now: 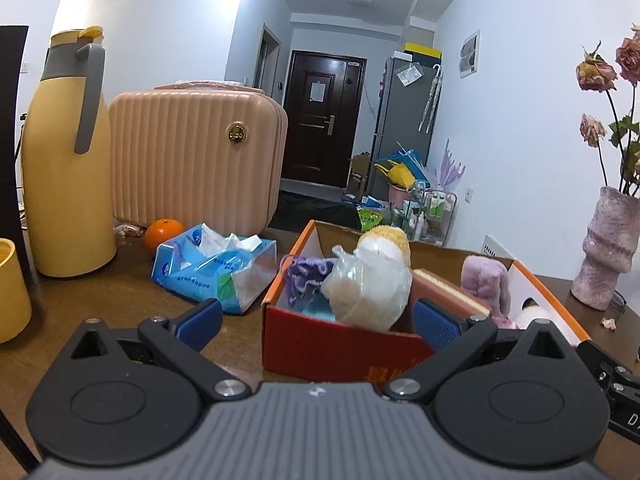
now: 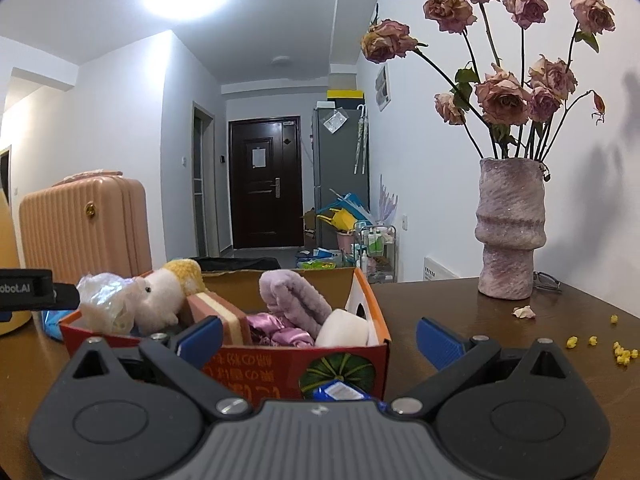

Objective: Organize soft objects
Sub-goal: 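Withdraw both grippers from the box toward the blue tissue box on the table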

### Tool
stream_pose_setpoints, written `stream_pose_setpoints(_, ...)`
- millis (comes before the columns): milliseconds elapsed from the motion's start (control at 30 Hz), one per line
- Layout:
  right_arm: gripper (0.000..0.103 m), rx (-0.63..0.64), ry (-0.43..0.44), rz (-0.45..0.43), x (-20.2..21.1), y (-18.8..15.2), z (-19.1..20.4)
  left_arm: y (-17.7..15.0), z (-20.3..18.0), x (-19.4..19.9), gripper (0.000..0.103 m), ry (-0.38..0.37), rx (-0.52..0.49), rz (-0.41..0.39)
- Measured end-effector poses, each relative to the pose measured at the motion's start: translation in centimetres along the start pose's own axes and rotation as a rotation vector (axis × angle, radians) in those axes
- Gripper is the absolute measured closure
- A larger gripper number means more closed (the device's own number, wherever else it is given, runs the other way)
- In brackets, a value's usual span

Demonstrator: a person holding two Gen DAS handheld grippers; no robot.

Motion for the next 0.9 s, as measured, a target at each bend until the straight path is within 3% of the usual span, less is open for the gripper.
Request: stream_pose_setpoints(900,0.000,0.064,0.036,0.072,3.5,-1.3,-1.3,-2.3,0.0,3.4,0.000,-0.061,-0.071,0.056)
Point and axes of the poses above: each gripper's, at about its wrist camera, not at the fingertips, and x roughly against the way its jaws point, z to its left, y to its top, the point moved 2 cm from there along -x, roughly the way its jaws point, and after that the axes turned 12 degrees about -x, right-handed, at the moved point
